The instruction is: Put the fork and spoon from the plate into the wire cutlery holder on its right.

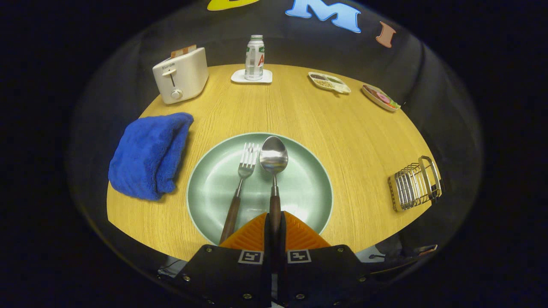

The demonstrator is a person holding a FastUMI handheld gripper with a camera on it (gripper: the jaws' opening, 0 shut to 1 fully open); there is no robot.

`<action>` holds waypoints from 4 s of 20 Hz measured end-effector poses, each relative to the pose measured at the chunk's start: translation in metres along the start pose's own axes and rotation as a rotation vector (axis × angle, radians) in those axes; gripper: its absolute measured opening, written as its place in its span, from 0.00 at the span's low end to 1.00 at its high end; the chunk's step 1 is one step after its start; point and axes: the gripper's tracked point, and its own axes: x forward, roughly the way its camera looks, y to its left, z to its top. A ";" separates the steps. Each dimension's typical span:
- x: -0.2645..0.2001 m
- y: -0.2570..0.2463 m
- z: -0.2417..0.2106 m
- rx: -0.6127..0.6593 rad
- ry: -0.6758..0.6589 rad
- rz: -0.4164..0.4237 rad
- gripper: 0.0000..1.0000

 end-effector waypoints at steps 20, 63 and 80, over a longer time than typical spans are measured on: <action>-0.068 -0.216 -0.013 0.580 0.101 -0.399 0.06; -0.047 0.009 0.014 -0.009 -0.002 -0.061 0.30; 0.031 0.056 -0.033 0.006 0.184 0.010 0.14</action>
